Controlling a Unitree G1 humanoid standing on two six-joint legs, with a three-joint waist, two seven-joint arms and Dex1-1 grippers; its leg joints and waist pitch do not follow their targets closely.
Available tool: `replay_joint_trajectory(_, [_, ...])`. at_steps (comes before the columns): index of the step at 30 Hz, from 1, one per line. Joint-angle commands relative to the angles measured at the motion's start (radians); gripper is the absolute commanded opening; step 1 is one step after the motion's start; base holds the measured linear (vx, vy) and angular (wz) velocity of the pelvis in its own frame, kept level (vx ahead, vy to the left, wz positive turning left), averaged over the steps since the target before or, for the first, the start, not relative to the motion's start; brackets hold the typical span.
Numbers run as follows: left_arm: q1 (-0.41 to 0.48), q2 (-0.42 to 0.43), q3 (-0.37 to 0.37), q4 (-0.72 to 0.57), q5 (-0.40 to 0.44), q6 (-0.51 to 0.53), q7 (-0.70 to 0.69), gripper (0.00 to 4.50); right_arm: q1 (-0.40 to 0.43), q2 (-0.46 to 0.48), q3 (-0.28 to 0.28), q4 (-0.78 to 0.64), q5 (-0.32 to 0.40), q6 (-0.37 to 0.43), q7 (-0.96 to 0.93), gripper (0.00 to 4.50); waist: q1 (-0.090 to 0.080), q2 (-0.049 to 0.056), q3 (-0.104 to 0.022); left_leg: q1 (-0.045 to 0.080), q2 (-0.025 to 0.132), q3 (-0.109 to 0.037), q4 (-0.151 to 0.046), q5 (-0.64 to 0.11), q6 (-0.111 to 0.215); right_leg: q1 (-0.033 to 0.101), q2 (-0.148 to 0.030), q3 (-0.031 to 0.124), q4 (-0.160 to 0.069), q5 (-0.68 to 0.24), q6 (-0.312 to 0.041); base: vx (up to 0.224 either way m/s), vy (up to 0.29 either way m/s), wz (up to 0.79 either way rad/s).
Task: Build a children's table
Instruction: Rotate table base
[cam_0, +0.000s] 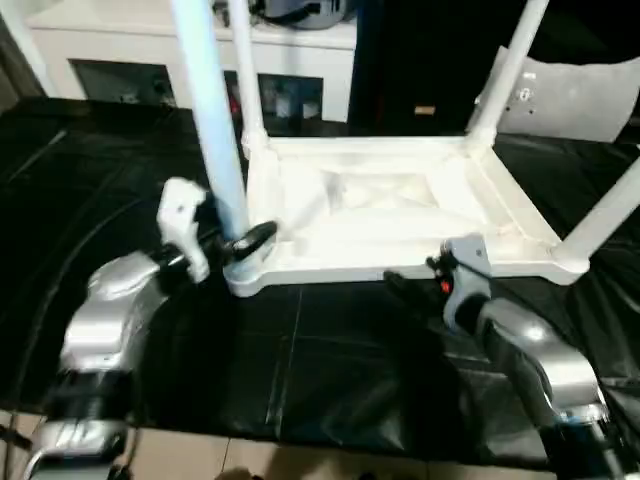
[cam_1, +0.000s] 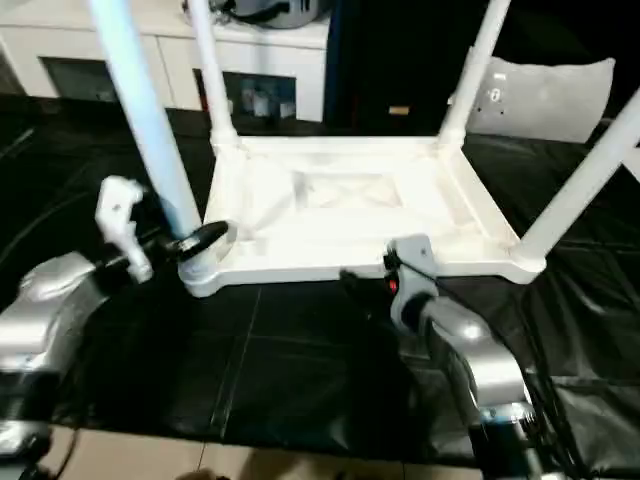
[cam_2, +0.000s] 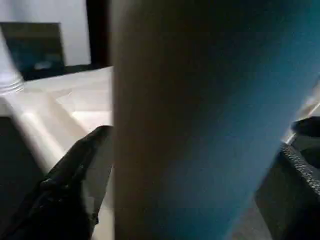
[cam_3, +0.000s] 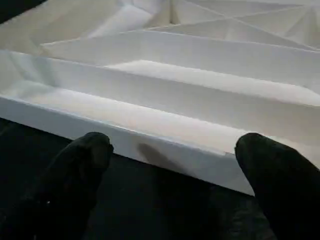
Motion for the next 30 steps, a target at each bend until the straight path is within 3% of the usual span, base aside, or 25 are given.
replay_joint_trajectory(1, [0.001, 0.009, -0.025, -0.026, -0.035, 0.017, -0.063, 4.38, -0.011, -0.009, -0.008, 0.057, -0.020, 0.036, -0.021, 4.50, 0.002, 0.004, -0.062, 0.007, 0.023, -0.005, -0.083, -0.256, -0.012, 0.045, -0.056, 0.040, -0.073, -0.334, -0.155, 0.000, 0.000, 0.00])
replay_joint_trajectory(4, [0.053, 0.027, -0.063, -0.139, -0.119, 0.102, -0.174, 4.38, -0.036, -0.012, 0.007, 0.115, -0.043, 0.016, -0.014, 4.50, 0.001, 0.008, -0.060, 0.014, 0.029, -0.004, -0.085, -0.287, -0.025, 0.040, -0.058, 0.041, -0.072, -0.364, -0.164, 0.000, 0.000, 0.00])
replay_joint_trajectory(6, [0.091, 0.038, -0.082, -0.215, -0.166, 0.154, -0.208, 4.38, -0.051, -0.009, 0.016, 0.149, -0.055, -0.005, -0.006, 4.50, -0.004, 0.006, -0.057, 0.008, 0.027, -0.005, -0.088, -0.292, -0.026, 0.043, -0.056, 0.041, -0.073, -0.370, -0.169, 0.000, 0.000, 0.00])
replay_joint_trajectory(7, [0.095, 0.040, -0.084, -0.223, -0.171, 0.159, -0.211, 4.38, -0.053, -0.009, 0.017, 0.152, -0.057, -0.007, -0.005, 4.50, -0.005, 0.007, -0.058, 0.011, 0.028, -0.004, -0.086, -0.299, -0.027, 0.042, -0.056, 0.040, -0.072, -0.371, -0.170, 0.000, 0.000, 0.00])
replay_joint_trajectory(9, [0.153, 0.062, -0.123, -0.325, -0.211, 0.218, -0.238, 4.38, -0.062, 0.002, 0.021, 0.167, -0.067, -0.024, 0.005, 4.50, -0.010, -0.001, -0.055, 0.009, 0.027, -0.004, -0.087, -0.317, -0.021, 0.042, -0.054, 0.040, -0.077, -0.401, -0.157, 0.000, 0.000, 0.00])
replay_joint_trajectory(10, [0.173, 0.069, -0.136, -0.362, -0.225, 0.240, -0.247, 4.38, -0.064, 0.006, 0.021, 0.170, -0.070, -0.028, 0.008, 4.50, -0.012, 0.002, -0.053, 0.009, 0.027, -0.006, -0.089, -0.328, -0.020, 0.041, -0.054, 0.039, -0.078, -0.430, -0.148, 0.000, 0.000, 0.00])
replay_joint_trajectory(11, [0.196, 0.071, -0.150, -0.402, -0.237, 0.258, -0.244, 4.38, -0.063, 0.012, 0.022, 0.174, -0.073, -0.039, 0.009, 4.50, -0.015, -0.002, -0.052, 0.009, 0.027, -0.006, -0.089, -0.335, -0.020, 0.041, -0.053, 0.038, -0.079, -0.449, -0.141, 0.000, 0.000, 0.00])
replay_joint_trajectory(16, [0.246, 0.050, -0.187, -0.501, -0.264, 0.294, -0.210, 4.38, -0.055, 0.032, 0.027, 0.191, -0.081, -0.080, 0.005, 4.50, -0.022, -0.003, -0.048, 0.018, 0.025, -0.006, -0.087, -0.369, -0.020, 0.030, -0.050, 0.037, -0.094, -0.529, -0.104, 0.000, 0.000, 0.00])
replay_joint_trajectory(20, [0.270, 0.009, -0.221, -0.567, -0.280, 0.316, -0.173, 4.38, -0.050, 0.056, 0.031, 0.205, -0.090, -0.123, 0.005, 4.50, -0.027, -0.005, -0.048, 0.014, 0.022, -0.009, -0.087, -0.382, -0.023, 0.031, -0.050, 0.033, -0.099, -0.573, -0.075, 0.000, 0.000, 0.00])
replay_joint_trajectory(21, [0.273, -0.008, -0.235, -0.581, -0.282, 0.323, -0.160, 4.38, -0.051, 0.064, 0.031, 0.208, -0.090, -0.135, 0.005, 4.50, -0.030, 0.000, -0.048, 0.014, 0.022, -0.010, -0.088, -0.387, -0.024, 0.032, -0.050, 0.032, -0.099, -0.575, -0.073, 0.000, 0.000, 0.00])
replay_joint_trajectory(22, [0.272, -0.029, -0.253, -0.588, -0.274, 0.321, -0.143, 4.38, -0.053, 0.071, 0.026, 0.209, -0.093, -0.161, 0.000, 4.50, -0.037, -0.005, -0.049, 0.016, 0.021, -0.009, -0.085, -0.398, -0.021, 0.028, -0.048, 0.030, -0.105, -0.588, -0.064, 0.000, 0.000, 0.00])
replay_joint_trajectory(24, [0.272, -0.046, -0.264, -0.595, -0.262, 0.318, -0.117, 4.38, -0.057, 0.077, 0.003, 0.208, -0.101, -0.194, -0.020, 4.50, -0.044, -0.008, -0.049, 0.009, 0.019, -0.011, -0.086, -0.397, -0.018, 0.031, -0.048, 0.029, -0.106, -0.599, -0.055, 0.000, 0.000, 0.00])
replay_joint_trajectory(25, [0.272, -0.046, -0.264, -0.595, -0.262, 0.318, -0.117, 4.38, -0.057, 0.077, 0.003, 0.208, -0.101, -0.194, -0.020, 4.50, -0.044, -0.008, -0.050, 0.012, 0.019, -0.011, -0.085, -0.397, -0.017, 0.028, -0.048, 0.029, -0.106, -0.600, -0.053, 0.000, 0.000, 0.00])
replay_joint_trajectory(27, [0.265, -0.049, -0.263, -0.577, -0.228, 0.294, -0.095, 4.38, -0.055, 0.063, -0.056, 0.190, -0.101, -0.212, -0.077, 4.50, -0.045, -0.009, -0.051, 0.011, 0.018, -0.009, -0.082, -0.385, -0.010, 0.025, -0.046, 0.030, -0.109, -0.602, -0.046, 0.000, 0.000, 0.00])
replay_joint_trajectory(30, [0.261, -0.046, -0.259, -0.563, -0.212, 0.283, -0.093, 4.38, -0.051, 0.043, -0.101, 0.206, -0.109, -0.210, -0.124, 4.50, -0.039, -0.004, -0.057, 0.011, 0.018, -0.005, -0.081, -0.340, -0.010, 0.029, -0.039, 0.033, -0.098, -0.515, -0.055, 0.000, 0.000, 0.00])
